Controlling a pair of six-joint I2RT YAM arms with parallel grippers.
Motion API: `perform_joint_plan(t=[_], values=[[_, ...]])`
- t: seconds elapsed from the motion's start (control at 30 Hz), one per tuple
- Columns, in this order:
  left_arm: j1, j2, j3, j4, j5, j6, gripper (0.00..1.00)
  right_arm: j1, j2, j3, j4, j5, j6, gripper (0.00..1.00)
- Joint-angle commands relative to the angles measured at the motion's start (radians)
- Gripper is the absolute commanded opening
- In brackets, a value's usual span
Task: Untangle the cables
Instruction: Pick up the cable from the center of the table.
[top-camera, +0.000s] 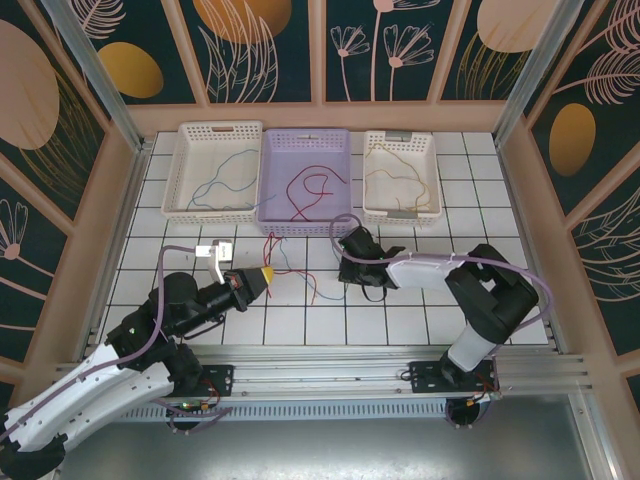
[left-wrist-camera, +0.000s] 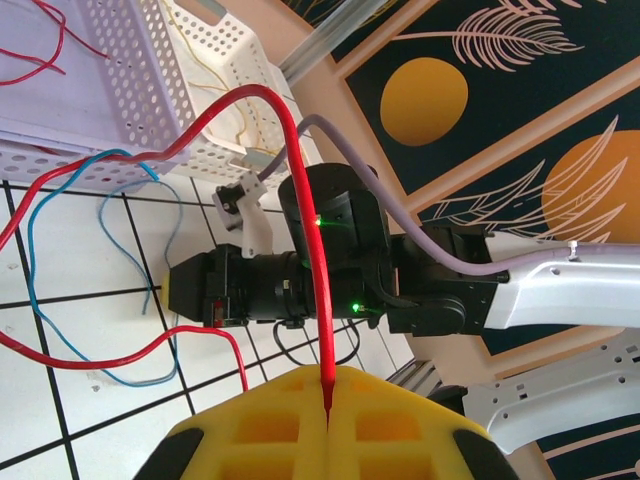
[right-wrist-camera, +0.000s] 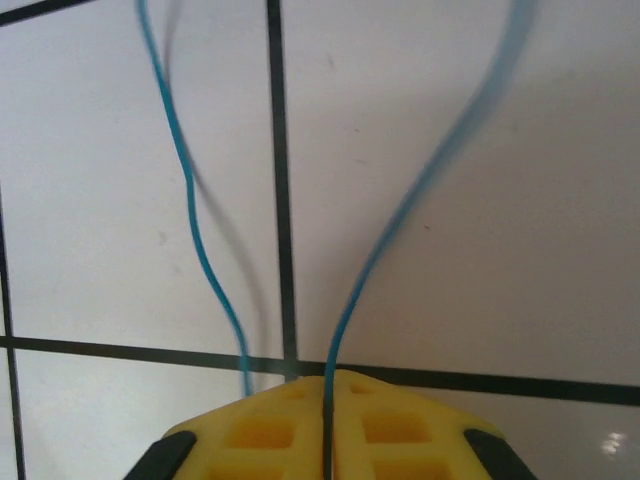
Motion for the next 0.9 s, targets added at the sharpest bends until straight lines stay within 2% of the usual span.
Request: perform_joint_plan(t=[0.0, 0.17, 0.43, 0.7, 0.87], values=[[0.002, -0.020, 0.002, -0.001, 0.000, -0.004, 0.00, -0.001, 0.080, -0.015, 0.099, 0.051, -0.019, 0.02], [0.002, -0.036, -0.004, -0.026, -0.006, -0.001, 0.00, -0.003, -0.011, -0.027, 0.064, 0.087, -0.034, 0.00], [0.003, -0.075, -0.044, -0.043, -0.017, -0.010, 0.00, -0.019, -0.328, -0.030, -0.063, 0.161, -0.082, 0.00], [0.002, -0.080, -0.072, -0.061, -0.027, -0.003, 0.00, -0.167, -0.612, 0.127, -0.283, 0.186, -0.197, 0.00], [0.002, -0.075, -0.089, -0.073, -0.038, 0.004, 0.00, -0.222, -0.671, 0.297, -0.406, 0.208, -0.272, 0.00]])
